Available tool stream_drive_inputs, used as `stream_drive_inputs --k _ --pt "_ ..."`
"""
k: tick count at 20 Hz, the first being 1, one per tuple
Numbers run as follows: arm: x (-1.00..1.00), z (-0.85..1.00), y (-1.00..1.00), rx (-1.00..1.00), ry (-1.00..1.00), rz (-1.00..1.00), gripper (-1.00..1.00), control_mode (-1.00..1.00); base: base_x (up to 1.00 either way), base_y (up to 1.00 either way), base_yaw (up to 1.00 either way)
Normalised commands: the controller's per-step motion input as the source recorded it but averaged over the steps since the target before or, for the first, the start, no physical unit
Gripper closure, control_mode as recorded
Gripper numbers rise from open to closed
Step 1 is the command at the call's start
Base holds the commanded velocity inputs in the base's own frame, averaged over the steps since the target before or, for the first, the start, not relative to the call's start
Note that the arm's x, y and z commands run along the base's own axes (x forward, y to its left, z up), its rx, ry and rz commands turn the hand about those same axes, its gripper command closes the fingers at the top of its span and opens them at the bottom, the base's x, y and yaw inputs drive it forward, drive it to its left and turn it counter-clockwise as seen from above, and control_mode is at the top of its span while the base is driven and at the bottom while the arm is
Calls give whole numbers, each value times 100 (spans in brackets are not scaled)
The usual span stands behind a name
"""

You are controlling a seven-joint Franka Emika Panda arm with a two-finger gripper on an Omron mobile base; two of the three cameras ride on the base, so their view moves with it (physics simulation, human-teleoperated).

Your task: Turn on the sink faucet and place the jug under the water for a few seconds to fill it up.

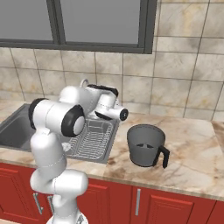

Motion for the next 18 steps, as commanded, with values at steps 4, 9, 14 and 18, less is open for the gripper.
stream_drive_inputs --k 4,9,14,18 --pt "61 -12 0 0 8 5 -100 -100 0 0 0" --pt "54 -17 1 0 7 5 -100 -100 0 0 0" --pt "39 -34 4 0 1 3 -100 -100 0 0 0" --pt "38 -33 7 0 0 3 -100 -100 0 0 0"
